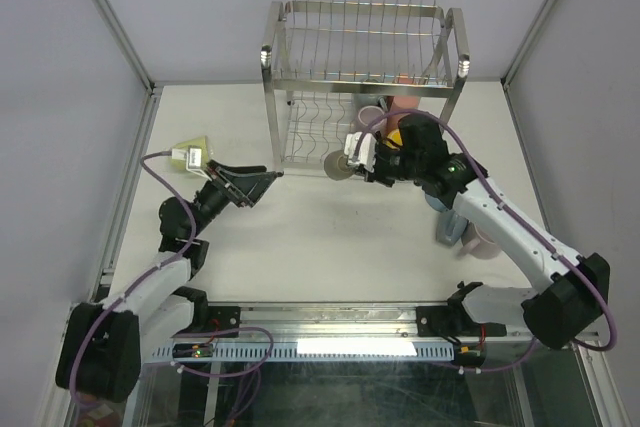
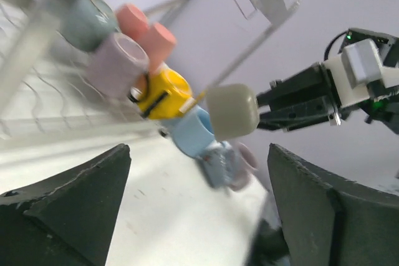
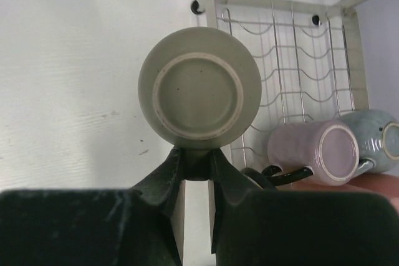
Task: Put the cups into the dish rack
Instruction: Pick up the cup at the center of the board, then turn the cup upside down in the dish rack.
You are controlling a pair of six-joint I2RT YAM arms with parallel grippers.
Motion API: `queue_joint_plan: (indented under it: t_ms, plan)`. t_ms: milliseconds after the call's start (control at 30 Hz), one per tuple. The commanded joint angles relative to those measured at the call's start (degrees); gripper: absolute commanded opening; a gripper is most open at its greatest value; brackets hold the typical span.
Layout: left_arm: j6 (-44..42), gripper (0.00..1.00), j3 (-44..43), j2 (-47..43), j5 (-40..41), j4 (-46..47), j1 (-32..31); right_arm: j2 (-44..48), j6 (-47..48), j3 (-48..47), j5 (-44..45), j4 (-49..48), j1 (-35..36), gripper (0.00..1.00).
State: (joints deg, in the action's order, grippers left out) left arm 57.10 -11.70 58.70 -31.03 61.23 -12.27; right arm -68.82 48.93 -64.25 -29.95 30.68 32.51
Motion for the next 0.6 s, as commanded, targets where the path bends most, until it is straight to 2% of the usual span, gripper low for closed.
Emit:
queue_joint_plan:
  t_ms: [0,100,167,267,333,467,567]
  plan:
    - [-20.94,0.92,-5.1,-11.33,10.4,-24.45,0.32,-3.59,-2.23,-1.15,12.03,-8.6,0.97,0.0]
    - [-22.76,0.97,-6.94,-18.15,13.38,-30.88,0.32,-7.05,-2.59,-2.38,15.13,-10.33,1.02,0.0]
    - [-27.01,0.99,-11.01,-21.88,14.42,-38.92,0.29,-9.3,-2.91,-3.18,16.76,-11.37,1.05,0.0]
    - [-34.46,0.99,-18.6,-23.75,16.5,-52.09,0.3,-12.57,-2.9,-3.94,19.3,-13.33,1.0,0.0]
    - [-38.53,0.99,-22.3,-24.21,16.78,-57.67,0.31,-14.61,-2.8,-4.31,20.92,-14.96,0.89,0.0]
    - [-44.49,0.99,-21.19,-25.61,18.04,-61.32,0.32,-17.87,-3.26,-5.8,22.82,-16.85,0.88,0.0]
    - [-44.96,0.99,-20.45,-26.57,19.18,-64.24,0.4,-20.28,-3.88,-7.23,23.97,-17.71,0.8,0.0]
